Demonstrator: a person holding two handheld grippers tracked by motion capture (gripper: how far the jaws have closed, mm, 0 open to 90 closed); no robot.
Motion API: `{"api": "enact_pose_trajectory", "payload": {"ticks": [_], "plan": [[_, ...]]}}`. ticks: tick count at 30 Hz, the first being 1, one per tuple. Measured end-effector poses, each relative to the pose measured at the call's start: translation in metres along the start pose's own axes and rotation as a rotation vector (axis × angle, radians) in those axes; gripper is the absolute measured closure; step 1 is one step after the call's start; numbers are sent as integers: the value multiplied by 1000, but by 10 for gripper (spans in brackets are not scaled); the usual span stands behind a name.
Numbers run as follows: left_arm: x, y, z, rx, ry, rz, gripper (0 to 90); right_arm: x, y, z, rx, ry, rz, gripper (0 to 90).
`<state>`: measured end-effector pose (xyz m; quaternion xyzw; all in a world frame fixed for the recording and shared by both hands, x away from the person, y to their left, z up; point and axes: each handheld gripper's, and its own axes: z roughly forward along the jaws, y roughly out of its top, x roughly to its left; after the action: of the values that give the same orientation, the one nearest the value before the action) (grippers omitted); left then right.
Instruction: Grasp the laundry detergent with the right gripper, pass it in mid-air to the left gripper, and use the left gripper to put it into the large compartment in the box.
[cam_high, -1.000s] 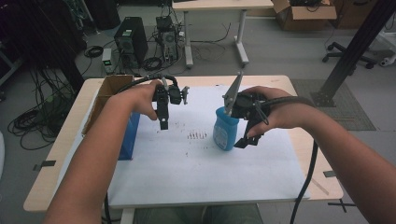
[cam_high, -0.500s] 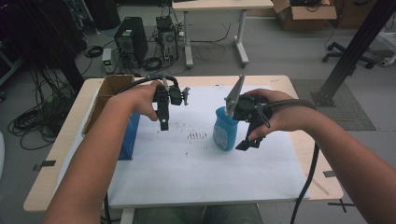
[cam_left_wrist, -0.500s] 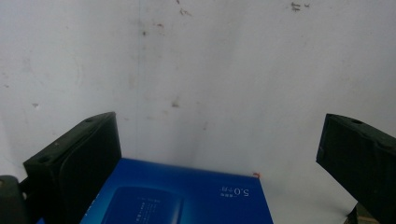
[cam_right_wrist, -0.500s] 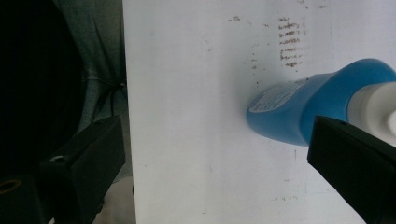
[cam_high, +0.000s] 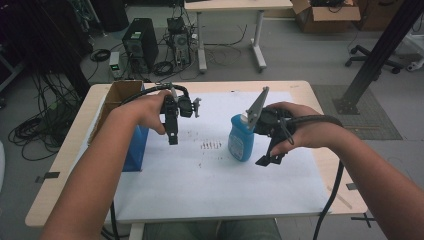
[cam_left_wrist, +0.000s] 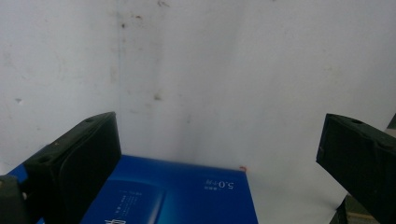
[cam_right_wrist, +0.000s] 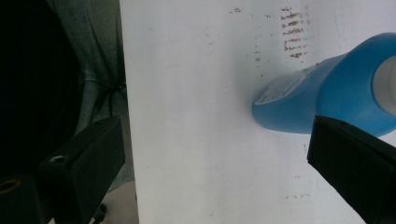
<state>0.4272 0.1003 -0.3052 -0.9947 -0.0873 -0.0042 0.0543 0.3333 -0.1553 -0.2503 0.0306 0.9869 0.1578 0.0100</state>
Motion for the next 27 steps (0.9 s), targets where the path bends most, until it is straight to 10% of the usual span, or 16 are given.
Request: {"api": "enact_pose_trajectory", "payload": {"ticks": [27], "plan": [[-53, 5, -9, -22, 25, 106, 2, -3, -34, 24, -36, -37, 124, 47]]}}
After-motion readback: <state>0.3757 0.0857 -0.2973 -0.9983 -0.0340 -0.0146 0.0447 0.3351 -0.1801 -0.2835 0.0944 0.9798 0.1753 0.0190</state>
